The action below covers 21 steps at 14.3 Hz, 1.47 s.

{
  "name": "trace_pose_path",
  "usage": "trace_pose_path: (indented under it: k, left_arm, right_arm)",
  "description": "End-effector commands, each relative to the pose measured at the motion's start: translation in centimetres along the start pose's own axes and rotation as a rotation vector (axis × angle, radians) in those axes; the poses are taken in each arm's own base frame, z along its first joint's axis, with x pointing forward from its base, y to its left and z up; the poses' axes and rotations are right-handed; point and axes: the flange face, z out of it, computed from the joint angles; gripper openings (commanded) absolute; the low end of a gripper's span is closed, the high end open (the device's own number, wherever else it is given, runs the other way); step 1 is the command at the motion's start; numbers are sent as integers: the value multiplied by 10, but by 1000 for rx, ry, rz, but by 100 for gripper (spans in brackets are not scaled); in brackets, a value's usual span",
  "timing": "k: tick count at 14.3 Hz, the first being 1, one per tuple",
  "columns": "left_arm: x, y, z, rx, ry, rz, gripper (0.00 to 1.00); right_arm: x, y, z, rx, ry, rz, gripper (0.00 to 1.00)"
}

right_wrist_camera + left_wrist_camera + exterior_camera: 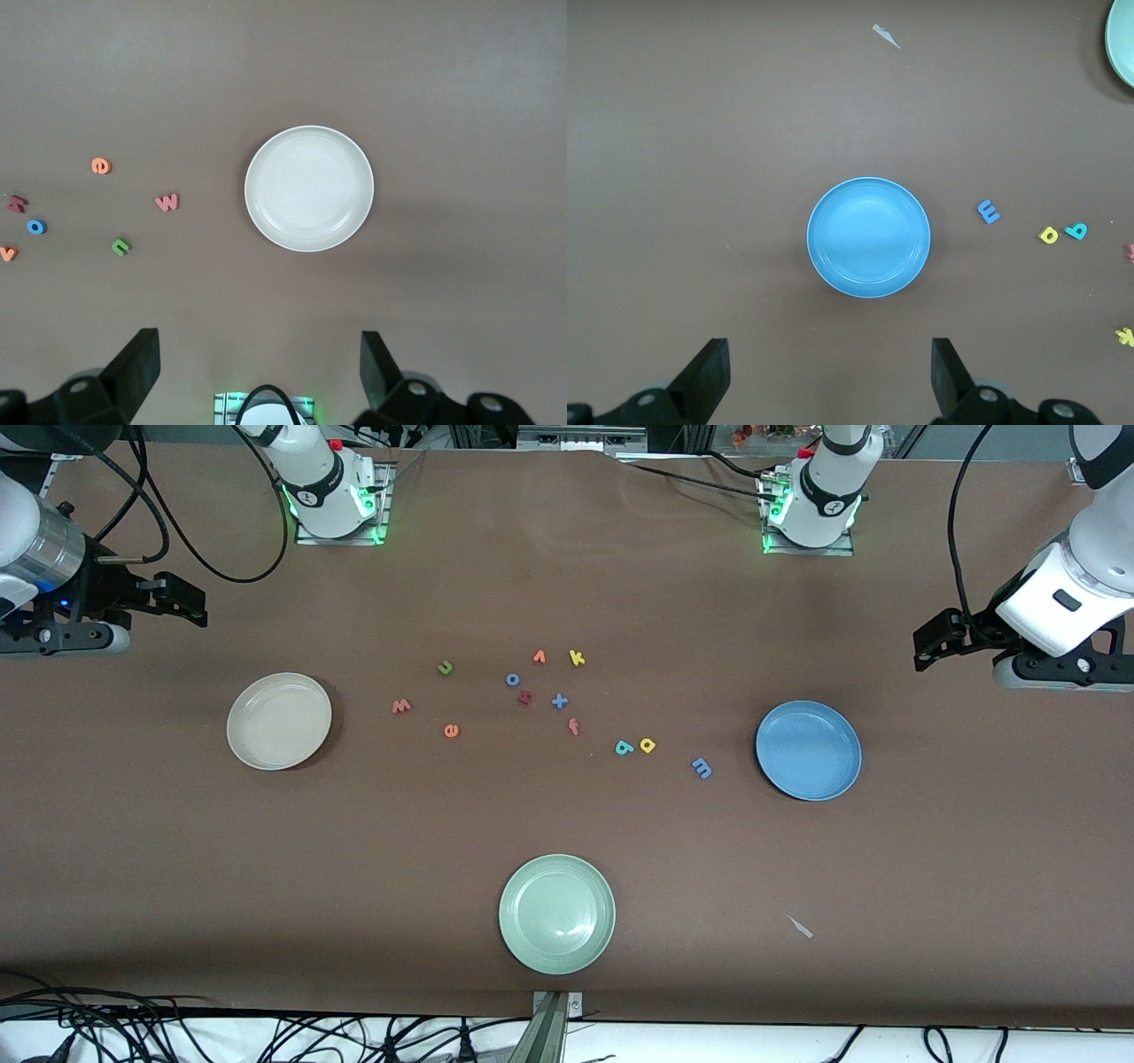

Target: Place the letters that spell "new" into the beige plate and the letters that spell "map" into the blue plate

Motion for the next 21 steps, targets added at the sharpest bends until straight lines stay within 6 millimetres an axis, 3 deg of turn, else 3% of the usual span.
trace_pose_path:
  k: [1, 4, 7, 10, 12, 14, 18, 20, 21]
  left_arm:
    - [3, 0, -6, -15, -3, -8, 100]
    - [5, 4, 0, -19, -15, 8, 100]
    - [11, 16, 25, -18, -87, 27, 100]
    - [14, 24, 35, -6, -106, 32, 100]
    - [26, 35, 64, -13, -153, -29, 100]
    - [46, 63, 83, -10, -153, -82, 100]
    - [78, 143, 133, 12, -189, -231, 100]
    - [89, 177, 172, 15, -180, -287, 100]
    - [98, 183, 196, 6, -165, -319, 100]
  right_arm:
    - [0, 1, -3, 19, 0, 16, 100]
    - [0, 1, -4, 19, 1, 16, 100]
    - [0, 1, -3, 19, 0, 16, 100]
    - [0, 1, -3, 18, -2, 15, 100]
    - [0, 0, -4, 15, -2, 12, 100]
    - [0, -3, -3, 16, -5, 7, 100]
    - [-1, -3, -2, 16, -12, 7, 100]
    - [0, -4, 0, 17, -15, 7, 100]
    - [2, -5, 3, 17, -24, 5, 100]
